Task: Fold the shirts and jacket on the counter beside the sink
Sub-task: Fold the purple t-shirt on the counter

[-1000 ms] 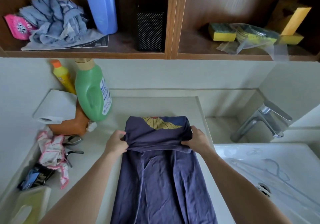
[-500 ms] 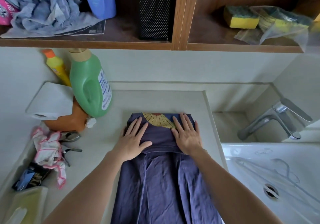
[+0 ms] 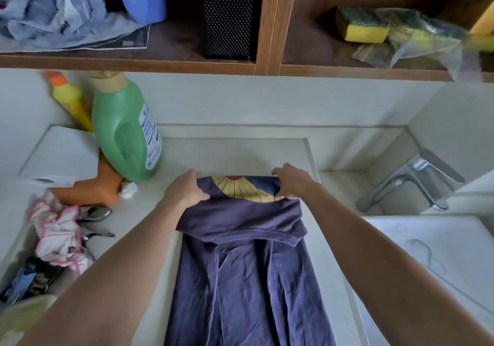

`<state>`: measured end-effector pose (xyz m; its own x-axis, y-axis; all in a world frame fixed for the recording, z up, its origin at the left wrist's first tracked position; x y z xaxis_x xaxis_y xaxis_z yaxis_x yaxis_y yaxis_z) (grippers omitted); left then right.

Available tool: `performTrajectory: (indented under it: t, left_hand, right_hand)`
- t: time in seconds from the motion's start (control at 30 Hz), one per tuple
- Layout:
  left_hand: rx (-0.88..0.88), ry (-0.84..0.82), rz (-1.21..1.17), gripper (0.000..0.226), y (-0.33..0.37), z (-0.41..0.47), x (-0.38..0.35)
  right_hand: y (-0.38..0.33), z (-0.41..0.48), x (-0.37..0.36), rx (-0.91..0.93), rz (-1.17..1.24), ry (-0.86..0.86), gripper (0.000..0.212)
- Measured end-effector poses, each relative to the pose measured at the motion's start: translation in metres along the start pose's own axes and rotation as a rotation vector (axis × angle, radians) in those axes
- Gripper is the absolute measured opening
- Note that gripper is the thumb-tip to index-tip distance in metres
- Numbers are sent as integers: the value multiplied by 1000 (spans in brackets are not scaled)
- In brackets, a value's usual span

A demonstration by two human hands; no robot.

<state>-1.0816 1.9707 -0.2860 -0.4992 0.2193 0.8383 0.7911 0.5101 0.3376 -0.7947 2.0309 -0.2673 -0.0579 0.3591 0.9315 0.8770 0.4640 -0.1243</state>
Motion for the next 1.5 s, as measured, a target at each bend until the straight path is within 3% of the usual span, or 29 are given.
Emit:
performTrajectory:
  t: [0.1, 0.2, 0.3, 0.43, 0.5, 0.6, 0.7, 0.8, 0.87, 1.03, 1.2, 1.37, 1.5]
  left_hand:
    - [27, -59, 86, 71, -3, -1, 4]
    - [58, 7, -138, 66, -6, -4, 13]
    - [25, 5, -513, 63, 3, -10, 30]
    - [-200, 398, -483, 38, 23, -32, 79]
    - [-260, 392, -552, 40, 27, -48, 88]
    - [-245, 171, -685, 32, 22, -68, 72]
    - [-148, -3, -792, 19, 6, -79, 40]
    - [44, -37, -923, 29, -12, -85, 5]
    - [135, -75, -1047, 21, -20, -87, -11]
    - [207, -272, -1200, 24, -21, -79, -13]
    - [259, -372, -1167, 29, -14, -58, -5]
    - [86, -349, -1253, 27, 5, -30, 21]
    - [-6, -229, -1295, 29, 18, -6, 35]
  right_hand:
    - [-3, -1, 0, -45, 20, -38, 42]
    - [-5, -4, 7, -69, 242, 66, 21]
    - [-10, -12, 34, -66, 452, 328, 16]
    - [-13, -31, 80, 116, 472, 756, 23]
    - [-14, -43, 86, 181, 470, 808, 29]
    - [-14, -60, 64, 205, 573, 757, 35]
    - [-15, -74, 26, 58, 884, 652, 13]
    - [-10, -84, -8, -140, 985, 619, 21]
    - [-6, -89, -24, -254, 1044, 632, 34]
    - [2, -74, -37, -438, 1387, 531, 50]
    - [6, -48, -17, -309, 1382, 369, 37]
    - [14, -20, 22, -85, 1295, 532, 33]
    - [26, 5, 30, -93, 1357, 555, 46]
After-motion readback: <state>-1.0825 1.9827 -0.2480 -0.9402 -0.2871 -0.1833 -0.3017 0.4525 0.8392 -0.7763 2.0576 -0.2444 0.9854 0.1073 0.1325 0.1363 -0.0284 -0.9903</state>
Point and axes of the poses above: each hand's wrist, its own z-axis towards the middle knuckle, its own x-axis out of the back of the hand, y = z × x, the point moved 3 cm from there along z, towards the middle knuckle, and after that the axes turned 11 degrees about x, right-handed, at the moved point
